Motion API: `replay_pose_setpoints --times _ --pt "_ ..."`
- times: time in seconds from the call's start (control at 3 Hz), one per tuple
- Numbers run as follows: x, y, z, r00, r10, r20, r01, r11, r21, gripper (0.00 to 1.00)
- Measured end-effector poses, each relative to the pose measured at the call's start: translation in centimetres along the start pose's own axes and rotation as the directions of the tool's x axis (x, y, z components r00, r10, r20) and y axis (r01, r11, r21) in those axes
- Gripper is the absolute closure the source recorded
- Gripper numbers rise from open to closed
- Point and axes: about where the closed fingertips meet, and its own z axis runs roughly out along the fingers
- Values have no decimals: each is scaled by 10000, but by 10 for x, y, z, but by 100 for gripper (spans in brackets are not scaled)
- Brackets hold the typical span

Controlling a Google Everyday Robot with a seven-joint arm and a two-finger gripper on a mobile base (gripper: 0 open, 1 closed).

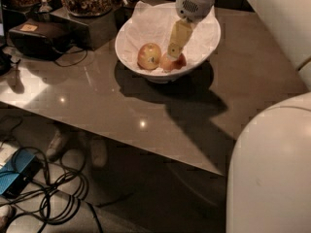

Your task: Pick apple from white bowl

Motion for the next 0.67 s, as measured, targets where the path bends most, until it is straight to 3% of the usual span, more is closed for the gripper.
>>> replay_pose_setpoints --times 0.33,0.67 --pt "2 -4 3 10000 16 -54 -16 10000 56 23" --pt "6 -5 12 9998 13 -214 -14 10000 -55 32"
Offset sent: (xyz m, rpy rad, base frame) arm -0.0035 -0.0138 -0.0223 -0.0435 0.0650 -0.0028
